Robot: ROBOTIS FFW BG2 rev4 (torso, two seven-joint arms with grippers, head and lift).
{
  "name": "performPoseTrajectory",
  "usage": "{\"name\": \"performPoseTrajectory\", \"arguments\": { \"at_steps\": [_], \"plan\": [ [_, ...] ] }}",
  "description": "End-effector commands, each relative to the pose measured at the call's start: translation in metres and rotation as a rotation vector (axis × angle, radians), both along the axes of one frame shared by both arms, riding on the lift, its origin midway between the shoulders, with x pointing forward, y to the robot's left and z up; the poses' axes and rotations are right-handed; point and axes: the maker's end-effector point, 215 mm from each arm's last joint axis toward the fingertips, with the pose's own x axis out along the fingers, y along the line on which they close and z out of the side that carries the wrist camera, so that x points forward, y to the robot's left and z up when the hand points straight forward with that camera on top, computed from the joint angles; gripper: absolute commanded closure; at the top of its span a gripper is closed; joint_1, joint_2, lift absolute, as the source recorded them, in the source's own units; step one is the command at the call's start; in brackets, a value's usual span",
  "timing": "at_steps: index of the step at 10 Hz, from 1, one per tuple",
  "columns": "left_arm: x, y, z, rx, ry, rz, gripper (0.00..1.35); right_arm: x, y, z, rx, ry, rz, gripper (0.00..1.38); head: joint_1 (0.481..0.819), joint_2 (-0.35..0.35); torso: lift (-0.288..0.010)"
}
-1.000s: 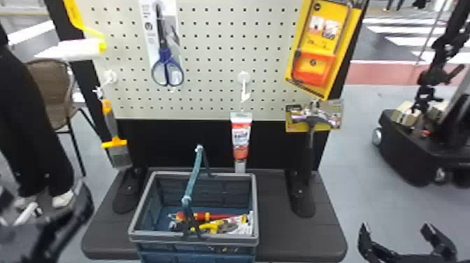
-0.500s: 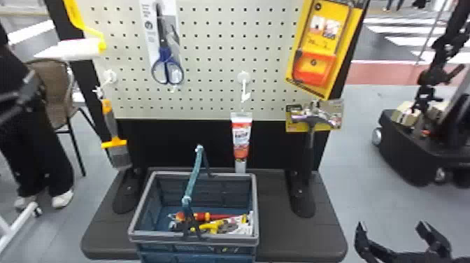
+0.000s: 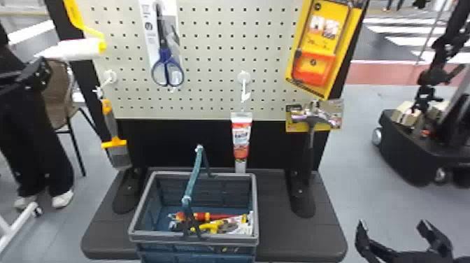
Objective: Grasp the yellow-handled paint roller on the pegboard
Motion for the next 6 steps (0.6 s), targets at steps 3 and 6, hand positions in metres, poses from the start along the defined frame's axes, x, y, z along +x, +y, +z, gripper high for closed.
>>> {"name": "performPoseTrajectory", "arguments": {
  "at_steps": [3,6],
  "plan": [
    [0.045,0.05,0.006,-0.062,0.018,-0.085,0.14,0.002,0.001,0.003,-0.001,-0.008,0.005,0.12,0.549,0.0,-0.1],
    [0.077,0.061,0.017,-0.081,0.067,-0.179,0.14,0.004,0.002,0.004,-0.002,-0.009,0.008,0.12,0.549,0.0,-0.1]
  ]
}}
